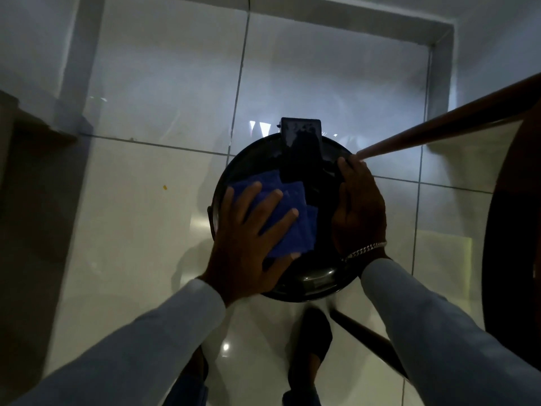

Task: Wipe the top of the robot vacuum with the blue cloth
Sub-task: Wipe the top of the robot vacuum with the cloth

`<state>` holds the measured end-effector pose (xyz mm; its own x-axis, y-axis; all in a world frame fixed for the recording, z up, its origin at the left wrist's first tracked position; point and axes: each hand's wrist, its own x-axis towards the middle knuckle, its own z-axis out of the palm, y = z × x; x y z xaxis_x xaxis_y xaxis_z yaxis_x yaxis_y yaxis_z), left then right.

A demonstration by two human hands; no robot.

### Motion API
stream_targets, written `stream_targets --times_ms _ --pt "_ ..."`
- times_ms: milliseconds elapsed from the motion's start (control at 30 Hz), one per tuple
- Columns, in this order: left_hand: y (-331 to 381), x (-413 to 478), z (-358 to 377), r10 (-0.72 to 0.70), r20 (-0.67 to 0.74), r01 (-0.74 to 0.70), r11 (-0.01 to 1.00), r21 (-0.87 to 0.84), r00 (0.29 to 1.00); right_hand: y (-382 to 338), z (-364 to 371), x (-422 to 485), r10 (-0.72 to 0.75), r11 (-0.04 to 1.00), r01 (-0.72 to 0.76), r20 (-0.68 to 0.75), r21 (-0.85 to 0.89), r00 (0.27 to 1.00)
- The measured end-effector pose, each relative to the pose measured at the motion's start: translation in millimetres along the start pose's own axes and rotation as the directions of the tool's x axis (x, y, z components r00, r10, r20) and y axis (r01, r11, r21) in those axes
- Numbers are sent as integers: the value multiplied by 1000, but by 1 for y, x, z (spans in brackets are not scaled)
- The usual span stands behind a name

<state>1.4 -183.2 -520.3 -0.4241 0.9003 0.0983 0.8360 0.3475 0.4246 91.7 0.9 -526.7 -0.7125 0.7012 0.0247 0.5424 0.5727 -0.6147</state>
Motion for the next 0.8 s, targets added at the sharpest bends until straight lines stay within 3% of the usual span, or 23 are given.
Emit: stream_targets --times_ms 100,200,333,433,633,800 --pt "-2 -15 4 141 37 -142 989 26 989 2 1 0 -4 1000 4 9 -12 1000" --pt "-14 -7 3 169 28 -170 984 46 985 2 3 0 -3 1000 3 3 -24 1000" --pt "-4 7 8 -90 -128 80 993 -81 988 0 3 1 26 999 -26 -12 -40 1000" --pt "17 12 17 -339 -246 301 937 -178 908 -1 3 1 33 998 -33 0 -48 999" --pt "41 -1 34 -396 -286 369 918 -147 873 -4 4 1 52 997 -52 -4 -50 999" --pt "81 -4 50 -595 -265 568 804 -176 759 -4 5 0 38 998 -39 -23 -40 999"
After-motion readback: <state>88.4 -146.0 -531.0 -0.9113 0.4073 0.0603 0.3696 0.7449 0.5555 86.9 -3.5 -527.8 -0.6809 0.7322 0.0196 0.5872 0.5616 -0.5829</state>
